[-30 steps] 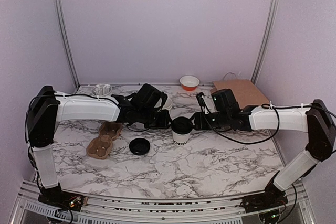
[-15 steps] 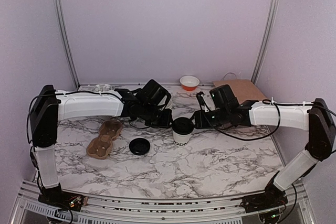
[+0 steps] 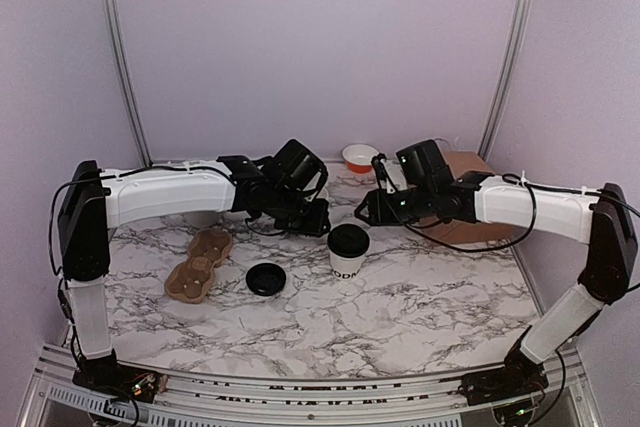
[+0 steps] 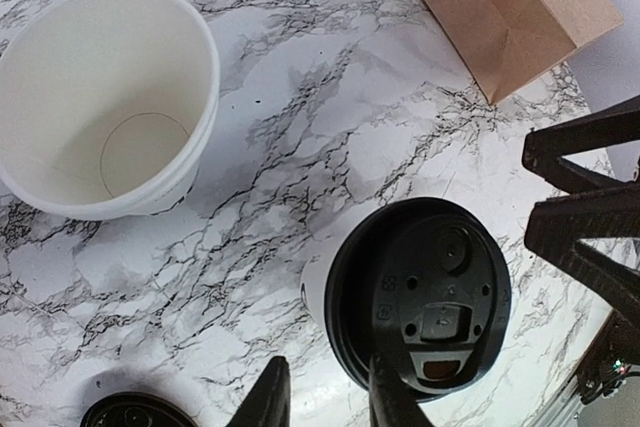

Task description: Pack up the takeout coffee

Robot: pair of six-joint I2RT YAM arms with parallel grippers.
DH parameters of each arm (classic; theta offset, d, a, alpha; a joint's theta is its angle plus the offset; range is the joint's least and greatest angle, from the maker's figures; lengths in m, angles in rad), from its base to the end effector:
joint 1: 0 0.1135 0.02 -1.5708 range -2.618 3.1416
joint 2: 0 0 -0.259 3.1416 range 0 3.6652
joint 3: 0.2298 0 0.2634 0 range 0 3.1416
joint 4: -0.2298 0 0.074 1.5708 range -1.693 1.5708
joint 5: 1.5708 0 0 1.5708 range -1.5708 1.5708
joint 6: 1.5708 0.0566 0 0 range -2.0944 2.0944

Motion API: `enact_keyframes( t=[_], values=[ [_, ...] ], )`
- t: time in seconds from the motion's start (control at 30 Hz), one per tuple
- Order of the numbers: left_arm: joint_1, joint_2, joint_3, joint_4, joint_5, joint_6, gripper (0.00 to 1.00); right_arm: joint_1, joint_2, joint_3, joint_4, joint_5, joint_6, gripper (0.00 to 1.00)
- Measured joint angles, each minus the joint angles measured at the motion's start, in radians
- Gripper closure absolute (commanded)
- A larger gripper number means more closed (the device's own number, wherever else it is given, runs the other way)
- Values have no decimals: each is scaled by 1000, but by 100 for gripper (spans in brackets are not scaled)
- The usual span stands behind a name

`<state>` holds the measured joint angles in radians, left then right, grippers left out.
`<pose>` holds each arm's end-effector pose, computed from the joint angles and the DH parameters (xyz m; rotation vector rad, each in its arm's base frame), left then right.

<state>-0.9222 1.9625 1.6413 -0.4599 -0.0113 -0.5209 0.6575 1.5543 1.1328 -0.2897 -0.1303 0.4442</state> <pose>0.2868 -0.3773 0.2369 0.4846 2.4115 -0.6667 0.2906 0.2337 0.2373 -0.3241 2.3592 0.7034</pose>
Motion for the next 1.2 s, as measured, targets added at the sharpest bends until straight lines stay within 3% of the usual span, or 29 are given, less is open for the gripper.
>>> enact_keyframes(
  t=[0.03,0.07,0.43,0.87,1.2],
  values=[
    [0,0,0,1,5,2,71,-2,-2,-10,24,-23,10,95],
    [0,0,0,3,13,3,71,-2,-5,-15,35,-36,9,100],
    [0,-29,-36,67,83,-9,72,-68,-43,-243,412,-333,217,100],
    [0,-39,-74,109,98,-18,73,-70,-39,-280,661,-444,352,100],
    [-1,-39,-74,119,98,-22,73,-109,116,-387,852,-558,496,100]
  ],
)
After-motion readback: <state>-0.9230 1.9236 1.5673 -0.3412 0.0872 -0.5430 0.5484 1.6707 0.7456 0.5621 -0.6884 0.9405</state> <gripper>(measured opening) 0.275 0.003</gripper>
